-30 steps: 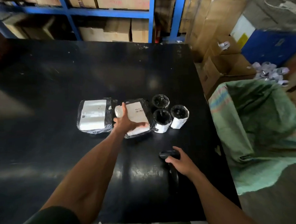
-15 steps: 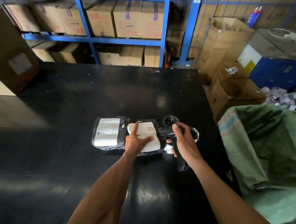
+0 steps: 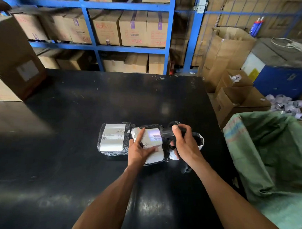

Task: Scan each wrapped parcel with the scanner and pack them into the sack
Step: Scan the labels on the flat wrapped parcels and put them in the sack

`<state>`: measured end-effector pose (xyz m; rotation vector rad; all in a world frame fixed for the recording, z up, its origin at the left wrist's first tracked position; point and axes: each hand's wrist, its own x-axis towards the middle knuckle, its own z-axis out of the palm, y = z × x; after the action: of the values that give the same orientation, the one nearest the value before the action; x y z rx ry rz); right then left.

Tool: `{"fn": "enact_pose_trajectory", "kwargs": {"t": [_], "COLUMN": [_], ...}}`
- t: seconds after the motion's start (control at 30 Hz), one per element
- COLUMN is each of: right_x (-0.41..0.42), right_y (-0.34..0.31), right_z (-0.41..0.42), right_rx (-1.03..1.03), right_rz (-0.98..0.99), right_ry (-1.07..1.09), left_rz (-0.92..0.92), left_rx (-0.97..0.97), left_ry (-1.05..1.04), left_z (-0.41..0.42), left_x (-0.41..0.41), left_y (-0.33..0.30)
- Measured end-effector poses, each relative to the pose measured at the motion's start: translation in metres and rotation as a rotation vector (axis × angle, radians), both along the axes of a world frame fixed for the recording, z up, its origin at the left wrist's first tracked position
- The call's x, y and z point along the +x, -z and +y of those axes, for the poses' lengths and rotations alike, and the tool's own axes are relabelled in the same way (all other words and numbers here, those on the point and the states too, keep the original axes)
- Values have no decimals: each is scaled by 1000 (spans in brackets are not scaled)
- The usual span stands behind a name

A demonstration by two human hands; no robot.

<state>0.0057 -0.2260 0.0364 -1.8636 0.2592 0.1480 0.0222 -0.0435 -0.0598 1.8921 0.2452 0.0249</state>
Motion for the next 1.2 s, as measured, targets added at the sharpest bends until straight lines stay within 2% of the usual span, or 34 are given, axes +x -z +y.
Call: {"fn": "enact_pose_trajectory", "kwargs": {"t": [0.2,0.43,0.53,0.67,0.8,0.93,1.1,1.2], "right_x": [-4,-17,-28,-47,-67,-73,-66,-55], "right_y": [1,-7,7,50,94,117,121,102], "right_z": [3,0,-9,-23,-28,-18,-19,-29], "right_rx": [-117,41,-2,-78,-270,-390,-337,-314], "right_rz": [2,45,53,191,326,373,446,502], "right_ry": [-31,-51,-20,30,-58,-59,-50,-110], "left_rz": [-18,-33,-31,-50,-64,-61,-74,-71], "left_rx": [-81,-106,-133,-142,-167,-229,-295,-329], "left_ry": [-22,-29,-62,-76,-89,-82,-20,16], "left_z": [1,5,11,23,32,33,18,0], "left_x": [-11,-15,-11,-2,2,4,5,8], "left_y": [-12,-11,-10,-17,-23,-30,-39,-46]}}
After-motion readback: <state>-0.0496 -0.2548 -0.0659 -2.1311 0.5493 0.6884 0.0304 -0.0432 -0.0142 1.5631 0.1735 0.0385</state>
